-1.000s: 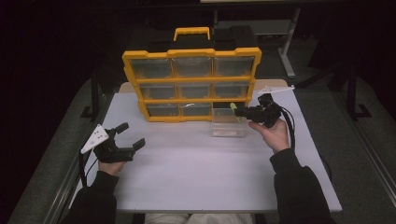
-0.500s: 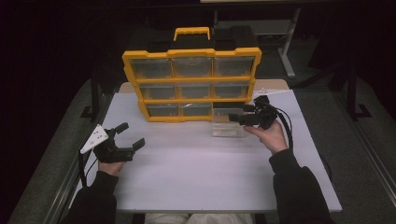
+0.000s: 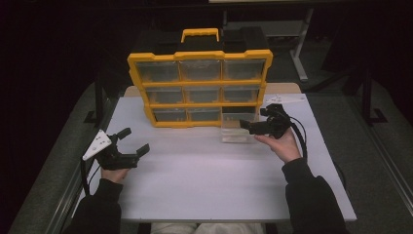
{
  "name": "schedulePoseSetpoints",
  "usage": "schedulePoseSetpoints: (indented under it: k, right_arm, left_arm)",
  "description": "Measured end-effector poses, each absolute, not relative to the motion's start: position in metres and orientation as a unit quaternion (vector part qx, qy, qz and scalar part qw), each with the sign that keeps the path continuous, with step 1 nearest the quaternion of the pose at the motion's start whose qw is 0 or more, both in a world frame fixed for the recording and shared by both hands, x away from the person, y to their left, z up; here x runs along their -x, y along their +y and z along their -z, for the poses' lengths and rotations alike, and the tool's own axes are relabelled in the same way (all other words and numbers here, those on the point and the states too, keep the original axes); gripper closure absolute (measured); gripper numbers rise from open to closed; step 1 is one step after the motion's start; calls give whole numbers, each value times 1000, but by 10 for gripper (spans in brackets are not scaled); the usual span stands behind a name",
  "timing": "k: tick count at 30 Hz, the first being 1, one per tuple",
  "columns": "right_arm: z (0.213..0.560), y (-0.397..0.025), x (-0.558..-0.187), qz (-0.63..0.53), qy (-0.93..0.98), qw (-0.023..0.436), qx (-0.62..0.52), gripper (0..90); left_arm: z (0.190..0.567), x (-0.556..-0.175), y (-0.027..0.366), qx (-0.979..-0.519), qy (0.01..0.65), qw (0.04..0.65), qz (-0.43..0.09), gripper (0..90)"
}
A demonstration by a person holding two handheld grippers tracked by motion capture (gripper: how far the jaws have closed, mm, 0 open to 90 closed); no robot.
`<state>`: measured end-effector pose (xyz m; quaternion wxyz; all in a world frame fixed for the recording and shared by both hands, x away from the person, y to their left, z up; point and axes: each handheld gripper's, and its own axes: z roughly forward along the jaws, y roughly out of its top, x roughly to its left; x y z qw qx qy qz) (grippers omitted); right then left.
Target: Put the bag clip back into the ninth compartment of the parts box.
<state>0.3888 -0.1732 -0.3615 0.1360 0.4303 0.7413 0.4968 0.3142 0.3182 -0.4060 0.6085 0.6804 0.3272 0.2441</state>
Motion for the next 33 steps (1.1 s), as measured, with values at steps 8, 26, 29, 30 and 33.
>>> schedulePoseSetpoints:
  k: [8, 26, 29, 30, 33]
  right_arm:
    - [361, -183, -377, -521, 724, 151, -426, 0]
    - [374, -204, -354, -546, 709, 179, -409, 0]
    - [378, -206, -350, -542, 714, 189, -401, 0]
    - [380, -207, -349, -543, 714, 192, -399, 0]
    - [383, -208, -346, -546, 713, 195, -395, 0]
  left_arm:
    - [407, -314, 318, -681, 331, 605, -247, 0]
    - [406, -314, 318, -681, 329, 606, -246, 0]
    - [407, -314, 318, -681, 330, 606, -245, 0]
    - [407, -314, 318, -681, 330, 606, -246, 0]
    - [407, -314, 318, -680, 331, 607, -246, 0]
